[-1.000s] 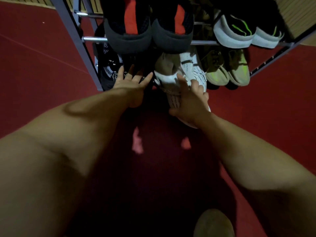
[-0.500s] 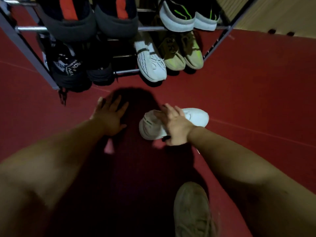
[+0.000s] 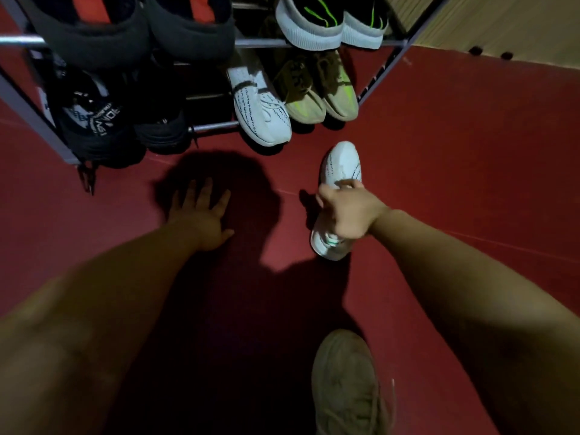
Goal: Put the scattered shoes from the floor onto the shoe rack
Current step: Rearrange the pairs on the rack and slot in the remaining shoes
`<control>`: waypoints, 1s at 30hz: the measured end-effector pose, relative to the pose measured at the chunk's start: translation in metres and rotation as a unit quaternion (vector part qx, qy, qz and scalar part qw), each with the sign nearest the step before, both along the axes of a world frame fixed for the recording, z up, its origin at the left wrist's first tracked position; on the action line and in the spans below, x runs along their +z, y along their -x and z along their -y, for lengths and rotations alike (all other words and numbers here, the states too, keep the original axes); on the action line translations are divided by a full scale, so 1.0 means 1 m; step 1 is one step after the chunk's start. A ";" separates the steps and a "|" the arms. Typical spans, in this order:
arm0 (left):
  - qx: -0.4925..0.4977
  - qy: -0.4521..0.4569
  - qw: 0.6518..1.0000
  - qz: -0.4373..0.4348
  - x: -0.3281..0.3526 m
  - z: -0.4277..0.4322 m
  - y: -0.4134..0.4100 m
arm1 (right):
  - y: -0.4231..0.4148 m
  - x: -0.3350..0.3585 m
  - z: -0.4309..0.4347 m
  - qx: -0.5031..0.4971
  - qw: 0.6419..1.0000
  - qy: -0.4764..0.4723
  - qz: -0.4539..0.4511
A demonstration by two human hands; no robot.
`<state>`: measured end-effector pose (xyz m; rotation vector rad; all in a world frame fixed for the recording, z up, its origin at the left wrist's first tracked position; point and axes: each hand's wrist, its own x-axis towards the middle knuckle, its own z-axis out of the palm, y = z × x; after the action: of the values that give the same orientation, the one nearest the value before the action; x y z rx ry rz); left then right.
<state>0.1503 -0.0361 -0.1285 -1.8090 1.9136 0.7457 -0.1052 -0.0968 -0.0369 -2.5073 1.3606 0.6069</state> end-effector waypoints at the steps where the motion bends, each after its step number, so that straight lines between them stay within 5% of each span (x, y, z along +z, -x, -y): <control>1: -0.001 -0.005 1.000 0.001 -0.002 -0.001 0.000 | -0.011 0.003 0.006 -0.051 0.997 0.042 0.049; 3: -0.011 -0.013 1.000 0.005 -0.004 -0.004 -0.004 | -0.041 -0.002 0.019 -0.170 0.970 0.079 0.156; 5: -0.023 -0.013 1.000 0.007 -0.005 -0.007 -0.008 | -0.071 -0.014 0.032 -0.286 0.928 0.021 0.237; 9: -0.028 -0.022 0.999 -0.004 -0.011 -0.008 -0.012 | -0.117 -0.025 0.059 -0.397 0.876 -0.073 0.263; 23: -0.029 -0.034 0.999 -0.023 -0.015 -0.004 -0.013 | -0.103 -0.041 0.061 -0.386 0.897 -0.010 0.215; 30: -0.027 -0.012 0.999 -0.022 -0.013 -0.007 -0.013 | -0.068 -0.029 0.004 -0.328 0.940 -0.069 0.070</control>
<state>0.1634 -0.0293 -0.1413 -1.7320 1.9653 0.7934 -0.0373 -0.1010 -0.0660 -1.7756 1.8743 0.3516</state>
